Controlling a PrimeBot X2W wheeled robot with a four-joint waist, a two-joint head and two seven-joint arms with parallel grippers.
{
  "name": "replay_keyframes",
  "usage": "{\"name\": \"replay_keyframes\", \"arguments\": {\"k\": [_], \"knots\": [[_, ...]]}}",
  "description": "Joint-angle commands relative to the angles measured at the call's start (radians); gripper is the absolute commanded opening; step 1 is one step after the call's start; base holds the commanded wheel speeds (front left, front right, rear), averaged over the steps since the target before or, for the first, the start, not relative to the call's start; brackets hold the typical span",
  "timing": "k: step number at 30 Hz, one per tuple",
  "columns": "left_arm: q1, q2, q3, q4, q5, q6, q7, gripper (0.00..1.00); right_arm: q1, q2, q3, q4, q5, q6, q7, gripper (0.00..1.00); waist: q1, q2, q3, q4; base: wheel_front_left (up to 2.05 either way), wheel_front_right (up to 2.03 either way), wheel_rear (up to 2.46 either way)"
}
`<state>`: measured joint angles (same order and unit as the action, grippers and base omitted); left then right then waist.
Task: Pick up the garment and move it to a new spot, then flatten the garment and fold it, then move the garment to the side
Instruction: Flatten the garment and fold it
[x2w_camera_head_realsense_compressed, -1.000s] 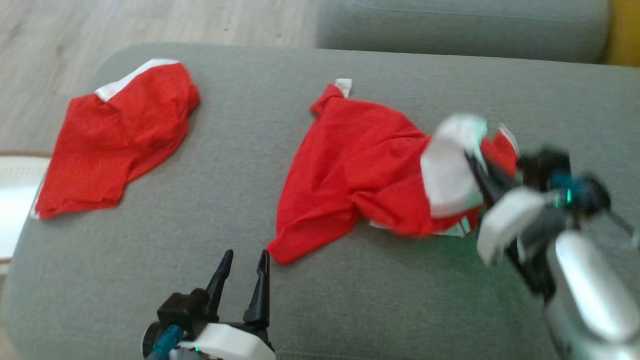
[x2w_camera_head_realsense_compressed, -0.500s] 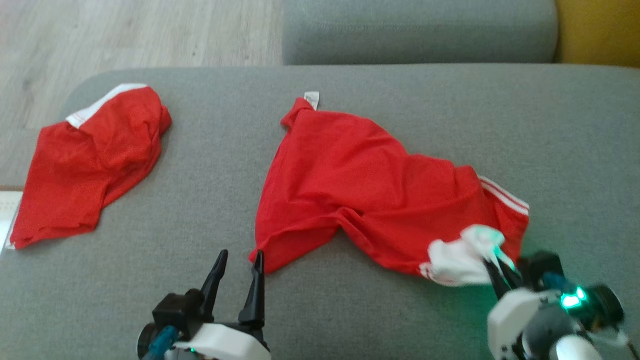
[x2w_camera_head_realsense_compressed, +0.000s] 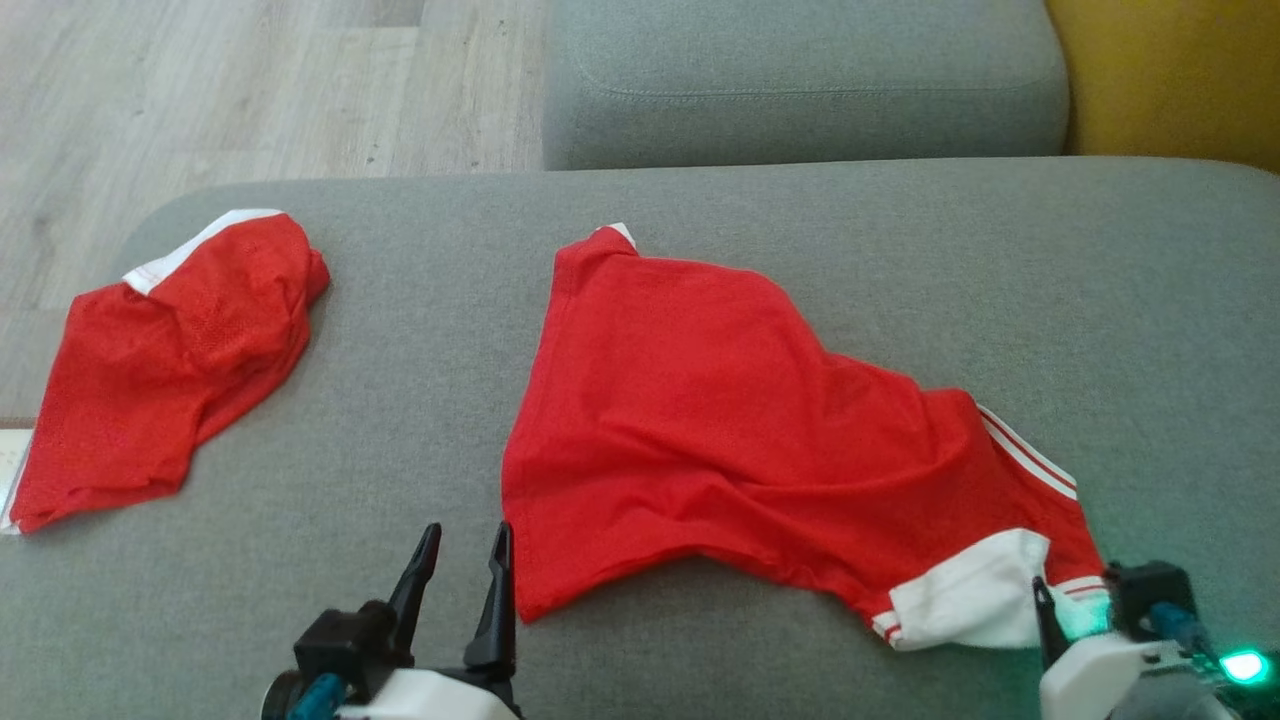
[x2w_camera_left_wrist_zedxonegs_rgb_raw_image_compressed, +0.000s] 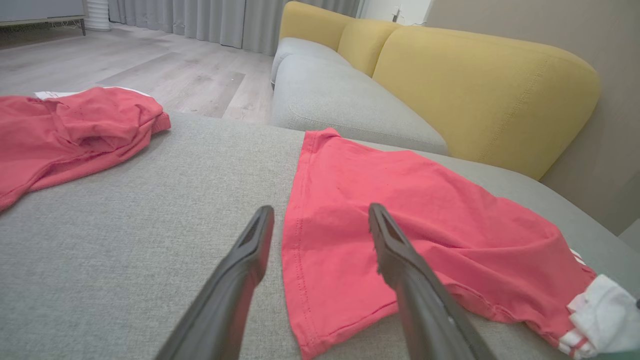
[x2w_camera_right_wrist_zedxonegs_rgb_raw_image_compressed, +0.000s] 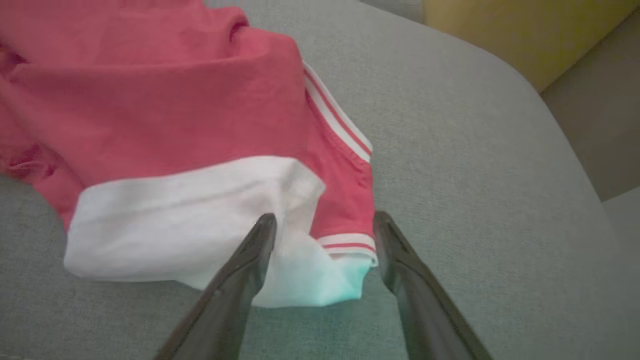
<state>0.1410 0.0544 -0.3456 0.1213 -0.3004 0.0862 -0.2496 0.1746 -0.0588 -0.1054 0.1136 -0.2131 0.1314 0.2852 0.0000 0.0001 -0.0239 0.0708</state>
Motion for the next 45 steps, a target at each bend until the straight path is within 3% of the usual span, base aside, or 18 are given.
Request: {"name": "replay_keyframes", "arguments": {"k": [1, 9, 12, 27, 35, 36, 38, 39, 41, 45], "knots": [[-0.022, -0.004, 0.031, -0.037, 0.013, -0.005, -0.012, 1.0, -0.018, -0.002, 0.007, -0.065, 0.003, -0.001, 0.0, 1.0, 0.0, -0.0001, 0.0, -0.002, 0.0, 0.0, 0.0], [-0.017, -0.004, 0.036, -0.037, 0.018, -0.007, -0.012, 1.0, -0.01, 0.008, -0.023, -0.212, 0.08, -0.001, -0.021, 1.0, 0.0, -0.0001, -0.001, -0.012, 0.0, 0.0, 0.0], [-0.017, -0.004, 0.036, -0.036, 0.018, -0.006, -0.012, 1.0, -0.029, 0.008, -0.01, -0.21, 0.116, -0.001, -0.023, 1.0, 0.0, -0.0001, -0.002, -0.018, 0.0, 0.0, 0.0], [-0.034, -0.004, 0.003, -0.027, 0.017, -0.006, -0.012, 1.0, -0.256, -0.019, 0.153, 0.173, 0.166, -0.001, 0.127, 1.0, 0.0, -0.0001, 0.016, -0.014, 0.0, 0.0, 0.0], [-0.036, -0.004, 0.002, -0.027, 0.013, 0.001, -0.012, 1.0, -0.298, -0.065, 0.177, 0.251, 0.207, -0.001, 0.161, 1.0, 0.0, -0.0001, 0.03, -0.011, 0.0, 0.0, 0.0], [-0.036, -0.004, 0.003, -0.027, 0.014, 0.001, -0.012, 1.0, -0.297, -0.067, 0.18, 0.252, 0.212, -0.001, 0.163, 0.98, 0.0, -0.0001, 0.031, -0.013, 0.0, 0.0, 0.0], [-0.037, -0.004, 0.004, -0.027, 0.015, 0.0, -0.012, 1.0, -0.295, -0.069, 0.185, 0.252, 0.223, -0.001, 0.169, 0.59, 0.0, -0.0001, 0.032, -0.018, 0.0, 0.0, 0.0], [-0.037, -0.004, 0.005, -0.026, 0.015, 0.0, -0.012, 1.0, -0.292, -0.069, 0.186, 0.252, 0.23, -0.001, 0.172, 0.48, 0.0, -0.0001, 0.032, -0.02, 0.0, 0.0, 0.0], [-0.039, -0.004, 0.005, -0.025, 0.015, 0.0, -0.012, 1.0, -0.287, -0.07, 0.19, 0.249, 0.239, -0.001, 0.177, 0.38, 0.0, -0.0001, 0.032, -0.025, 0.0, 0.0, 0.0], [-0.039, -0.004, 0.007, -0.026, 0.016, 0.0, -0.012, 1.0, -0.272, -0.07, 0.193, 0.228, 0.253, -0.001, 0.183, 0.0, 0.0, -0.0001, 0.031, -0.033, 0.0, 0.0, 0.0]]}}
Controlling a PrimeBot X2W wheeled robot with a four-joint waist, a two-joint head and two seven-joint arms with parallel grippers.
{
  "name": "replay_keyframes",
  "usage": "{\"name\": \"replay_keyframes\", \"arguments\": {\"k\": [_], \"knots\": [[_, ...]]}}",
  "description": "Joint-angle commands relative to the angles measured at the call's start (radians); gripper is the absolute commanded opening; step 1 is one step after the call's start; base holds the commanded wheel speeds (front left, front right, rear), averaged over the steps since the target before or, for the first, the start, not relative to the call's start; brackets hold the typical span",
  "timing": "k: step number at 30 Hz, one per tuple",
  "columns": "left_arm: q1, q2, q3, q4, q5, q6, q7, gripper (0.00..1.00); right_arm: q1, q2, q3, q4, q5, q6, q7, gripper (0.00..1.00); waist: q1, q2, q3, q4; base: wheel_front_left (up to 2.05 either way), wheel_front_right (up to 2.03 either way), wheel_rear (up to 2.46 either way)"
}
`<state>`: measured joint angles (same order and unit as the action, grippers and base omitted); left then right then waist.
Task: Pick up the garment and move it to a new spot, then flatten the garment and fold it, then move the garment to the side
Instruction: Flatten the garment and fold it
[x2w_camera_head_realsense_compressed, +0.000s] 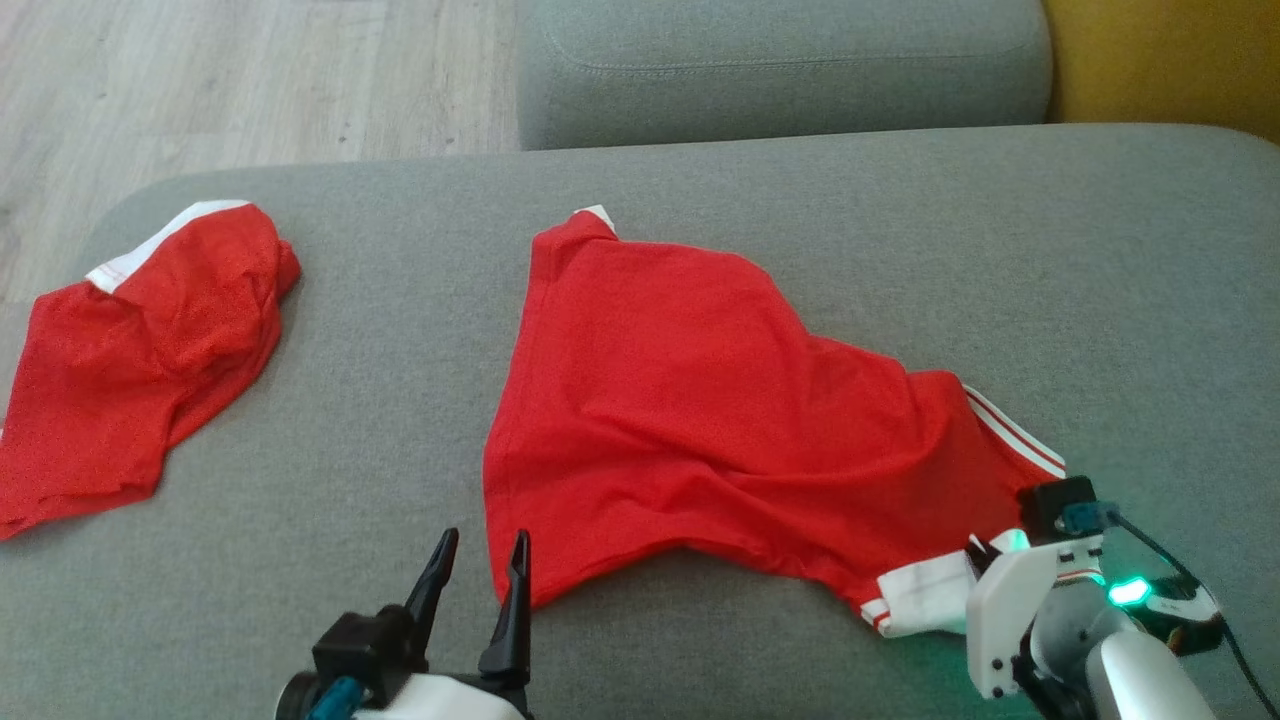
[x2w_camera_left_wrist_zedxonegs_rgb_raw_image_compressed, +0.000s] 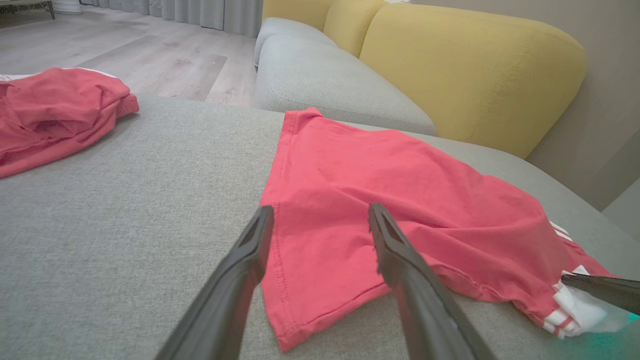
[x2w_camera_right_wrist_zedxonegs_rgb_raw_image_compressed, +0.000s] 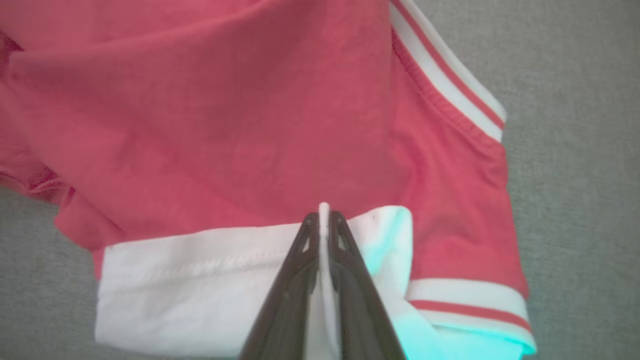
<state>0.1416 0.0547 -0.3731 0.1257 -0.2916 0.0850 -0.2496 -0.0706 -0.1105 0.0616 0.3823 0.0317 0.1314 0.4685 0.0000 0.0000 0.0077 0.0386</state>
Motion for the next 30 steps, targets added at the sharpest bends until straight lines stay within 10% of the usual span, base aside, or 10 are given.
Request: {"name": "replay_keyframes", "arguments": {"k": [1, 24, 28, 30], "knots": [[-0.038, -0.005, 0.035, -0.031, 0.007, 0.002, -0.012, 1.0, -0.022, -0.019, 0.027, -0.047, 0.012, -0.001, 0.002, 0.0, 0.0, 0.0, -0.001, -0.004, 0.0, 0.0, 0.0], [-0.032, -0.005, 0.056, -0.037, 0.018, -0.001, -0.012, 1.0, 0.318, -0.012, -0.051, -0.433, 0.033, -0.001, 0.029, 0.0, 0.0, 0.0, 0.016, -0.022, 0.0, 0.0, 0.0], [-0.032, -0.005, 0.059, -0.037, 0.02, -0.002, -0.012, 1.0, 0.381, -0.034, -0.039, -0.521, 0.04, -0.001, 0.057, 1.0, 0.0, 0.0, 0.019, -0.03, 0.0, 0.0, 0.0], [-0.037, -0.005, 0.059, -0.037, 0.021, -0.003, -0.012, 1.0, 0.389, -0.044, -0.041, -0.569, 0.049, -0.001, 0.064, 1.0, 0.0, 0.0, 0.02, -0.033, 0.0, 0.0, 0.0]]}}
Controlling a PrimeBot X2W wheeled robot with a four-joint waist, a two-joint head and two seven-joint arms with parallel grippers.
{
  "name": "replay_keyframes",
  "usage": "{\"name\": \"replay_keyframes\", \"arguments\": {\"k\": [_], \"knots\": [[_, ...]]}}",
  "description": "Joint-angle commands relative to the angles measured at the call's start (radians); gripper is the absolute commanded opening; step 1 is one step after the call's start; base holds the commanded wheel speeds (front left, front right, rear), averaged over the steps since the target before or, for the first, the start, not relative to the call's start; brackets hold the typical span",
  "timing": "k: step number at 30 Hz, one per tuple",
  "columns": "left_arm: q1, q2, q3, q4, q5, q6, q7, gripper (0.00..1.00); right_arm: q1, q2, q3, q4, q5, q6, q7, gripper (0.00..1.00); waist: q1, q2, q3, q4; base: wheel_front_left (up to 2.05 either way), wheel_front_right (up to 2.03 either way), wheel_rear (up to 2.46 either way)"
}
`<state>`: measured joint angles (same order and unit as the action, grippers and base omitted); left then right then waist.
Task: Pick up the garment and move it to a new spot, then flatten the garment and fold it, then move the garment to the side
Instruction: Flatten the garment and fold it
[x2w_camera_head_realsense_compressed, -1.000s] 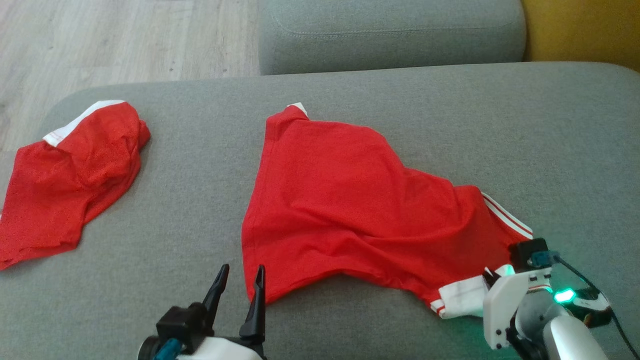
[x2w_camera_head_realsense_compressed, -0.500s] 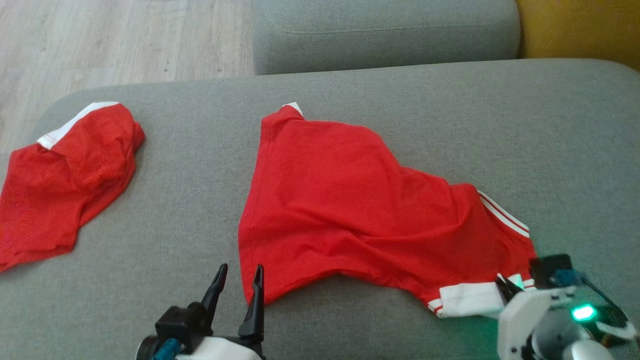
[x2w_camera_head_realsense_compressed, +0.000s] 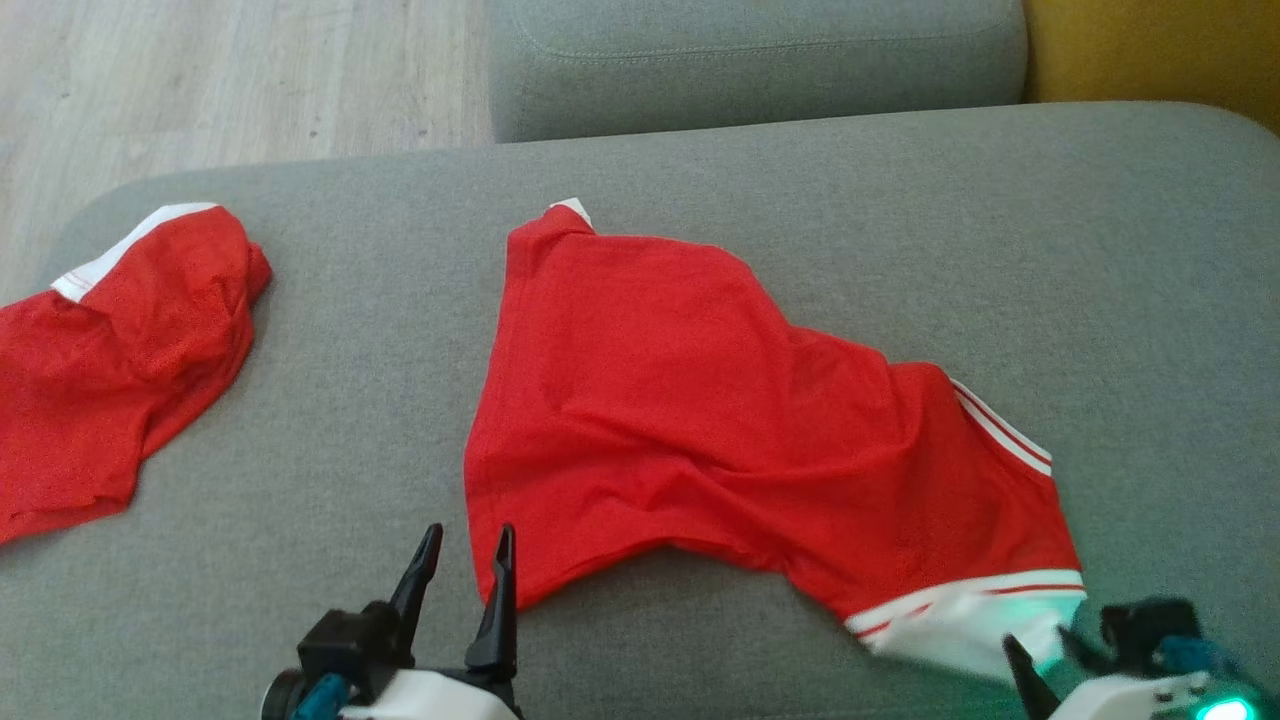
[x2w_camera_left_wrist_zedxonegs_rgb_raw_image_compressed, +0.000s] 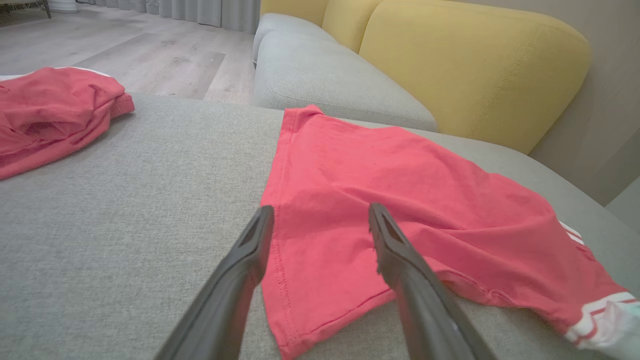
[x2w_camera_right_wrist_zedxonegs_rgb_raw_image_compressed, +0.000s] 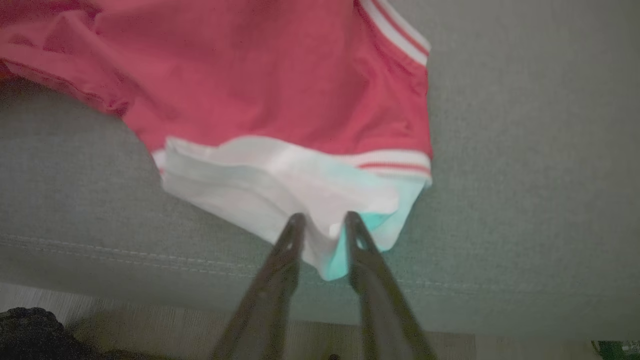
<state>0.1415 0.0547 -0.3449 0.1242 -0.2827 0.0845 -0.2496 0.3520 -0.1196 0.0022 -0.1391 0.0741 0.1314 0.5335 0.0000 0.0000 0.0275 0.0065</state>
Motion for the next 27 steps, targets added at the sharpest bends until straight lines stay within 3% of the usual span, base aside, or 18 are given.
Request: {"name": "replay_keyframes", "arguments": {"k": [1, 6, 10, 20, 27], "knots": [[-0.039, -0.005, 0.031, -0.035, 0.013, -0.004, -0.012, 1.0, -0.036, -0.039, 0.02, -0.071, 0.012, -0.001, 0.002, 1.0, 0.0, 0.0, 0.0, -0.001, 0.0, 0.0, 0.0], [-0.047, -0.005, 0.026, -0.029, 0.014, -0.007, -0.012, 1.0, -0.09, -0.069, 0.042, -0.166, 0.052, -0.001, 0.02, 1.0, 0.0, 0.0, -0.001, 0.005, 0.0, 0.0, 0.0], [-0.054, -0.005, 0.017, -0.028, 0.014, -0.009, -0.012, 1.0, -0.212, -0.083, 0.049, -0.138, 0.066, -0.001, 0.019, 1.0, 0.0, 0.0, 0.006, 0.018, 0.0, 0.0, 0.0], [-0.137, -0.005, -0.049, -0.015, 0.006, -0.02, -0.012, 1.0, -0.684, -0.068, 0.133, 0.369, 0.048, -0.001, -0.036, 1.0, 0.0, 0.0, 0.085, 0.137, 0.0, 0.0, 0.0], [-0.18, -0.005, -0.11, -0.006, -0.014, -0.014, -0.012, 1.0, -0.855, -0.111, 0.275, 0.635, 0.116, -0.001, -0.023, 1.0, 0.0, 0.0, 0.108, 0.224, 0.0, 0.0, 0.0]]}}
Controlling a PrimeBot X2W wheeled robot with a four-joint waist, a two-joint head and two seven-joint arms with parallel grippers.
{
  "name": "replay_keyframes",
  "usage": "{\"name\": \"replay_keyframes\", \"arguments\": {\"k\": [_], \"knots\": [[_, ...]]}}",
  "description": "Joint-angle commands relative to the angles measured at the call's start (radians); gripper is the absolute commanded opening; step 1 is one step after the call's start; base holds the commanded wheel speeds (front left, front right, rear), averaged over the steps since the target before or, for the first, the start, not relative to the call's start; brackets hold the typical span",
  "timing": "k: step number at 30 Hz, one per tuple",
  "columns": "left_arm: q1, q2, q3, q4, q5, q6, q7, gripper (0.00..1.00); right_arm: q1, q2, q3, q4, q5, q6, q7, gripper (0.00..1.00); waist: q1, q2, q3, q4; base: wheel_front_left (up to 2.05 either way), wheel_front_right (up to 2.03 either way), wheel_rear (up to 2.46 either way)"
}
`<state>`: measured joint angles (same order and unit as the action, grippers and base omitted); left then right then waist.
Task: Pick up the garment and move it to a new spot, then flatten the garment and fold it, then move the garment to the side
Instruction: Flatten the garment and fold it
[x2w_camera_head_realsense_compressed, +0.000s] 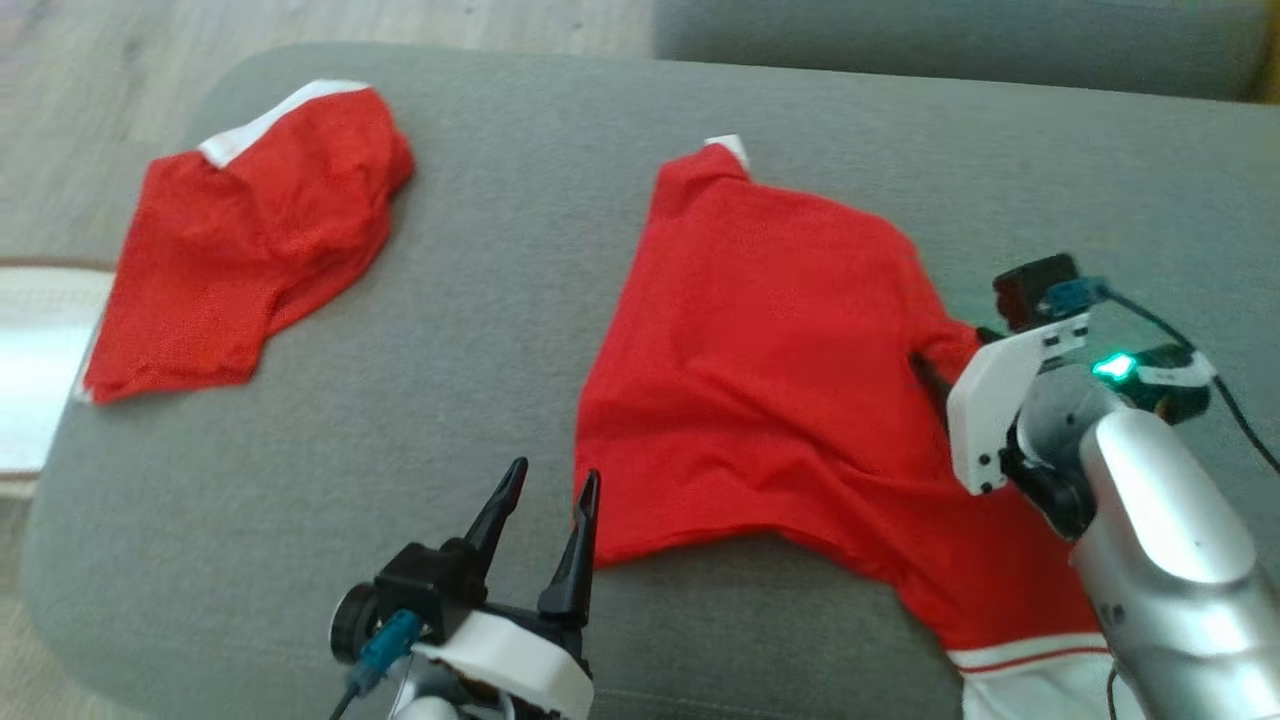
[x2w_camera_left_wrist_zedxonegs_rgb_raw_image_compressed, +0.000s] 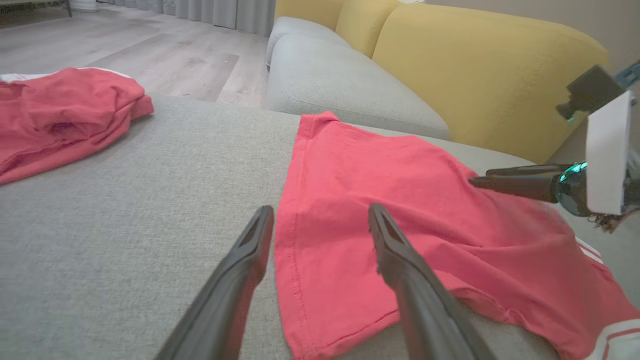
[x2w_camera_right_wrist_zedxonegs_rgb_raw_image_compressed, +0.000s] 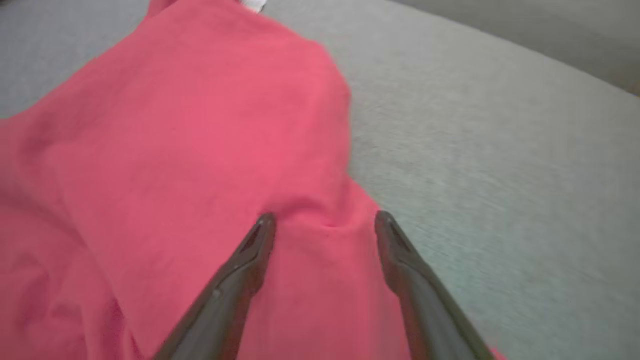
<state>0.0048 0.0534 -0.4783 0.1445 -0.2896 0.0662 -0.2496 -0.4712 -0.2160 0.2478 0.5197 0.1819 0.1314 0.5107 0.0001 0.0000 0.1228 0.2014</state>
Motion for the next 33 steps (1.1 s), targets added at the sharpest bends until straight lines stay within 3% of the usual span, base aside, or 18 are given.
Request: {"name": "replay_keyframes", "arguments": {"k": [1, 8, 9, 10, 11, 29, 31, 33], "knots": [[-0.046, -0.003, 0.018, -0.026, -0.009, 0.006, -0.012, 1.0, -0.045, -0.023, 0.053, -0.001, 0.027, -0.001, 0.006, 1.0, -0.0001, 0.0, 0.014, 0.039, 0.0, 0.0, 0.0], [-0.051, -0.003, 0.005, -0.024, -0.014, 0.012, -0.012, 1.0, -0.098, -0.068, 0.145, 0.097, 0.089, -0.001, 0.038, 1.0, -0.0001, 0.0, 0.015, 0.07, 0.0, 0.0, 0.0], [-0.052, -0.003, 0.002, -0.023, -0.015, 0.012, -0.012, 1.0, -0.105, -0.073, 0.154, 0.114, 0.092, -0.001, 0.042, 0.91, -0.0001, 0.0, 0.015, 0.075, 0.0, 0.0, 0.0], [-0.054, -0.003, -0.002, -0.023, -0.016, 0.011, -0.012, 1.0, -0.113, -0.077, 0.157, 0.131, 0.097, -0.001, 0.039, 0.38, -0.0001, 0.0, 0.016, 0.08, 0.0, 0.0, 0.0], [-0.056, -0.003, -0.006, -0.023, -0.018, 0.01, -0.012, 1.0, -0.122, -0.084, 0.161, 0.148, 0.095, -0.001, 0.037, 0.0, -0.0001, 0.0, 0.017, 0.086, 0.0, 0.0, 0.0], [-0.067, -0.003, -0.052, -0.023, -0.047, 0.015, -0.012, 1.0, -0.404, -0.146, 0.247, 0.383, -0.122, -0.001, -0.416, 0.0, -0.0001, 0.0, 0.022, 0.2, 0.0, 0.0, 0.0], [-0.063, -0.003, -0.053, -0.025, -0.048, 0.018, -0.012, 1.0, -0.407, -0.137, 0.234, 0.422, -0.147, -0.001, -0.444, 1.0, -0.0001, 0.0, 0.022, 0.2, 0.0, 0.0, 0.0], [-0.056, -0.003, -0.046, -0.03, -0.051, 0.025, -0.012, 1.0, -0.413, -0.113, 0.211, 0.465, -0.177, -0.001, -0.477, 1.0, -0.0001, 0.0, 0.018, 0.185, 0.0, 0.0, 0.0]]}}
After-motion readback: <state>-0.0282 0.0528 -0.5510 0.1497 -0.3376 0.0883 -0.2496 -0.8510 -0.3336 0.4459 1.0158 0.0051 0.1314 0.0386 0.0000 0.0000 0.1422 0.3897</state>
